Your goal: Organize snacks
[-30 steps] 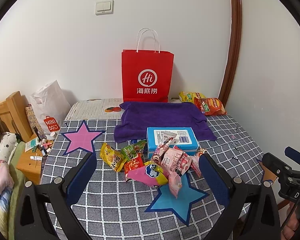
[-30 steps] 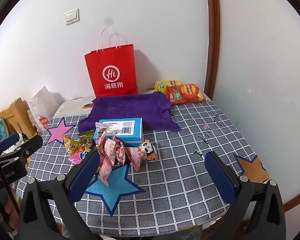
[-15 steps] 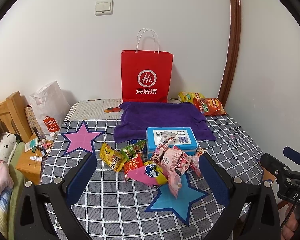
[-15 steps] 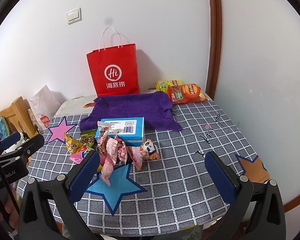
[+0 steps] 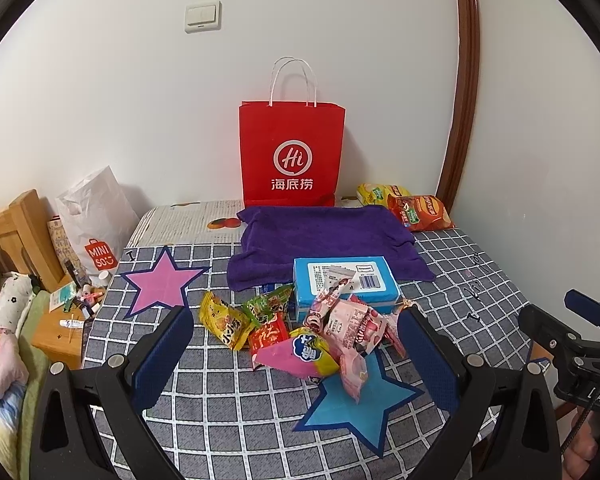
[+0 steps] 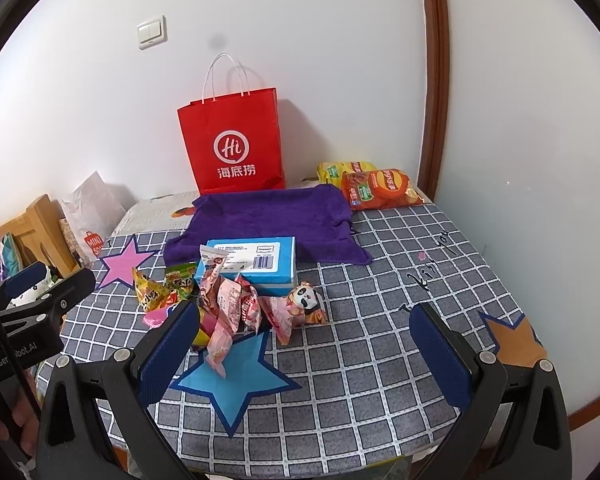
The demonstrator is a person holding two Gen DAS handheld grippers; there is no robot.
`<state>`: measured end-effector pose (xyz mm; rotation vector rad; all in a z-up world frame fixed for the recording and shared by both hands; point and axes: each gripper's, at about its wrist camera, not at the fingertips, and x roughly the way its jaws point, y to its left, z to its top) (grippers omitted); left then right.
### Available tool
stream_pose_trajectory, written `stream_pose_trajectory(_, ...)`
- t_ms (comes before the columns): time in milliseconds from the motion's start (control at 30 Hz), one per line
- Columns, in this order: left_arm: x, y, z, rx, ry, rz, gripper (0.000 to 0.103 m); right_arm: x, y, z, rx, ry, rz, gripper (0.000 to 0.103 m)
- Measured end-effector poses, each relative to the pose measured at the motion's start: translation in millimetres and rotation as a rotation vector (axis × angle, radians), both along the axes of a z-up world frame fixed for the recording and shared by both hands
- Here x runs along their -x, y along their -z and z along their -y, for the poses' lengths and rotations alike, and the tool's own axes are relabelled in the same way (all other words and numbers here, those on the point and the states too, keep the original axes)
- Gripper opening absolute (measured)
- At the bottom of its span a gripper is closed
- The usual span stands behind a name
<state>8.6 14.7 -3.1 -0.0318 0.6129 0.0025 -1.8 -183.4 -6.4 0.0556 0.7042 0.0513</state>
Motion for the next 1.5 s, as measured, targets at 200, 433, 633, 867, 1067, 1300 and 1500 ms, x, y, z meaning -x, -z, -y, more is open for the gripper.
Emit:
stream_pose_trajectory(200, -13, 9, -6, 0.017, 0.005, -0.021, 0.103, -13, 7, -5, 0.004, -0.011, -0.013, 0.103)
stream_pose_trajectory(433, -28, 18, -18, 0.022, 0.012, -0.027, 0.103, -35, 21, -14, 0.005, -0.013, -0.038, 0.103)
stream_pose_trajectory(633, -47, 37, -29, 0.013, 0.011, -0.050, 0.103, -56, 41, -24, 0.009, -0.022, -0.073, 0.103)
stream_pose_trajectory(867, -80, 72, -46, 0.036, 0.024, -0.126, 0.103, -88, 82, -28, 0.015, 0.012, -0.153, 0.103)
stream_pose_trajectory(1067, -109, 108, -55, 0.058, 0.051, -0.202, 0.103, -113, 113, -28, 0.023, 0.042, -0.212, 0.103)
stream_pose_trajectory(1300, -134, 136, -67, 0.070, 0.065, -0.258, 0.102, -135, 145, -26, 0.006, 0.068, -0.283, 0.103)
stream_pose_trajectory(1500, -148, 152, -73, 0.087, 0.088, -0.289, 0.102, -147, 166, -34, 0.007, 0.060, -0.324, 0.103)
